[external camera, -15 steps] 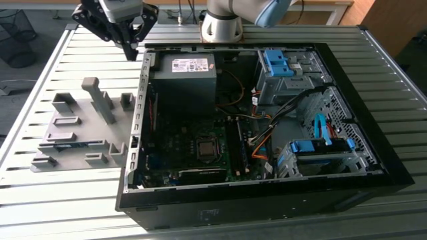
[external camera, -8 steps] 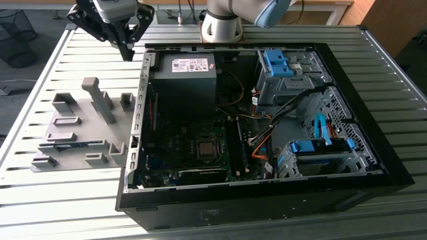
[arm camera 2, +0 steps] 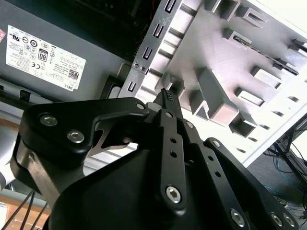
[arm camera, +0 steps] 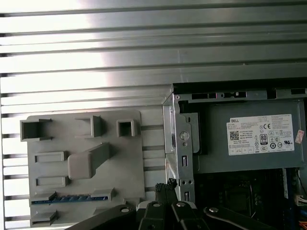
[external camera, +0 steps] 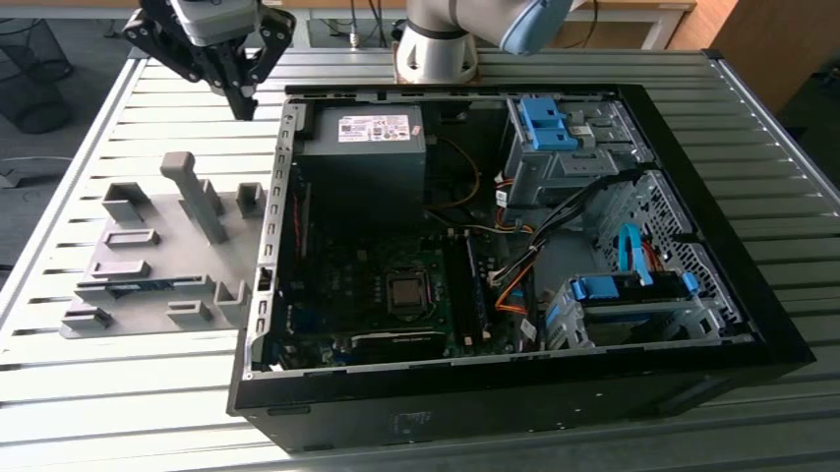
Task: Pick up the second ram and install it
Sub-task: 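Reach for the second ram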
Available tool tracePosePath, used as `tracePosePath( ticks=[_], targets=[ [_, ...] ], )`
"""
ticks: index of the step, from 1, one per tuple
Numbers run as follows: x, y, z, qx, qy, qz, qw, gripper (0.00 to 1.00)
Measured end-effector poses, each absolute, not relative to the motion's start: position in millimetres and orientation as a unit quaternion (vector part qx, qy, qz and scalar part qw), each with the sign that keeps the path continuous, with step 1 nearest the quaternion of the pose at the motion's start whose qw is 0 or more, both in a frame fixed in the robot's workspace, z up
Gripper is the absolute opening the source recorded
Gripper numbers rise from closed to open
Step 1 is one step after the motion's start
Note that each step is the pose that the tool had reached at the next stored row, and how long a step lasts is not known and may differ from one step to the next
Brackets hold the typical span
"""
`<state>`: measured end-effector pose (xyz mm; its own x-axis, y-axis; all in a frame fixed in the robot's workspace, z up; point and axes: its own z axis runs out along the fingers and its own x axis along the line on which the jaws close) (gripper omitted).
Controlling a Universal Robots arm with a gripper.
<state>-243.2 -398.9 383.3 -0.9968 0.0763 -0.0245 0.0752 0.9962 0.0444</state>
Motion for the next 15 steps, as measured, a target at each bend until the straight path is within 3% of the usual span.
tracePosePath(
  ticks=[15],
  targets=[
    [-252.9,-398.9,382.6,0.038,0.999,0.022,0.013,0.11]
  ],
)
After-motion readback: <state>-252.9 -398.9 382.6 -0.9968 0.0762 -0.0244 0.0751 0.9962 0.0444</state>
